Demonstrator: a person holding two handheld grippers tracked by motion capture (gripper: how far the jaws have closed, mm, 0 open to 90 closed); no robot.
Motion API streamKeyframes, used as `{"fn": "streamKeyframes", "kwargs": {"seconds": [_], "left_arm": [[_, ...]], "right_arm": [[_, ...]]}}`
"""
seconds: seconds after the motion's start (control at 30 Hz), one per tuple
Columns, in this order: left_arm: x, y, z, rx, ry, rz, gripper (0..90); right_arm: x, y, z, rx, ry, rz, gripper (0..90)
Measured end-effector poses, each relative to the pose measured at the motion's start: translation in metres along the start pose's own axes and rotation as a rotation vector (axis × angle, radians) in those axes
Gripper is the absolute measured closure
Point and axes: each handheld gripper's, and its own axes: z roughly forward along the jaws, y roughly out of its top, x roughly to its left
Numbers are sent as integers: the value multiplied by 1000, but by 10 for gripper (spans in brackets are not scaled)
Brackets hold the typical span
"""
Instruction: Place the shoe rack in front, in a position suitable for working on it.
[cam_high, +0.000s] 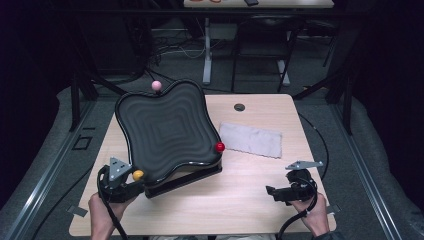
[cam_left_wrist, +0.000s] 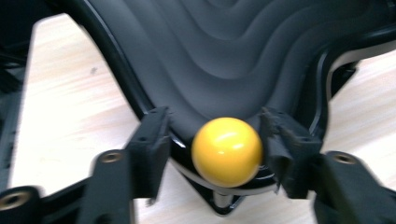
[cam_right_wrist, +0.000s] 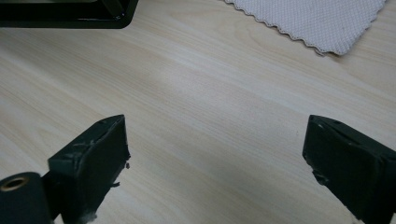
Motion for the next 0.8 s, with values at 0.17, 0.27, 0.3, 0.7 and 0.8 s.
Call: {"fn": "streamKeyframes", "kwargs": {"seconds": [0.17,0.27,0.3,0.7,0.8], "left_arm": [[-1,0,2,1,-2,14,589],[0,0,2,2,-4,12,590],[1,0,2,2,-4,12,591],[10,2,5,11,9,4,600],[13,3,7,12,11,2,601]], "right_arm": [[4,6,2,-12,9,-9,90],[9,12,4,-17,24,-26,94],[11,14,5,-26,32,-28,98],[35,50,17,-59,83,-95,138],[37,51,19,-58,91,-105,142]]}}
